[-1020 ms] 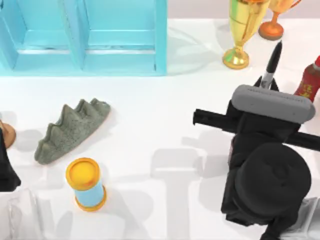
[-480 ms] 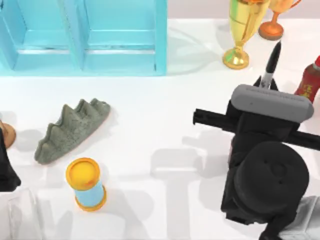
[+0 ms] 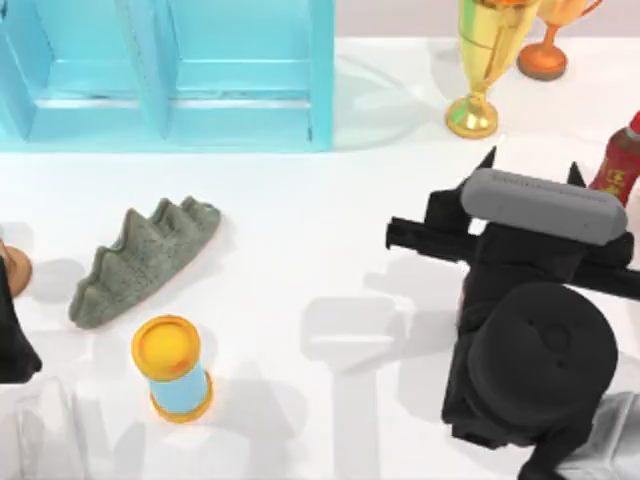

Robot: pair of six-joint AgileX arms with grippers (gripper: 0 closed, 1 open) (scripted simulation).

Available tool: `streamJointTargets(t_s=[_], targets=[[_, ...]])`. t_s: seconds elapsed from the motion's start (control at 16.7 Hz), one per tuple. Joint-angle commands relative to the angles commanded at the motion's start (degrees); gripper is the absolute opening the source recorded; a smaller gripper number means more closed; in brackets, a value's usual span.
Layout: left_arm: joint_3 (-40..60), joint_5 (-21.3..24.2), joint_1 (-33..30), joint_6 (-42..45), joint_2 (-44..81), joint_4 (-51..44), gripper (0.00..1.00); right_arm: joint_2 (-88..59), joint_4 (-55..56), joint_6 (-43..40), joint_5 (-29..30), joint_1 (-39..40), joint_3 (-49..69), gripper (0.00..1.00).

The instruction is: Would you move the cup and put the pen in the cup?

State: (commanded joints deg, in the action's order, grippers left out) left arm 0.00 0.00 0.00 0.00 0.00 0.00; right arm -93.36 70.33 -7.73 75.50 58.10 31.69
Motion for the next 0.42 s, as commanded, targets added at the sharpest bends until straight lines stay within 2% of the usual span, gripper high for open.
streamJointTargets(t_s=[0.06,0.12,0.42], targets=[[0.00,0.00,0.00,0.00,0.00,0.00,1.00,0.00,0.00,0.00,0.00,0.00,0.00,0.98],[0.00,0.00,0.00,0.00,0.00,0.00,1.00,0.00,0.00,0.00,0.00,0.00,0.00,1.00],[0.00,0.00,0.00,0.00,0.00,0.00,1.00,0.00,0.00,0.00,0.00,0.00,0.00,1.00]])
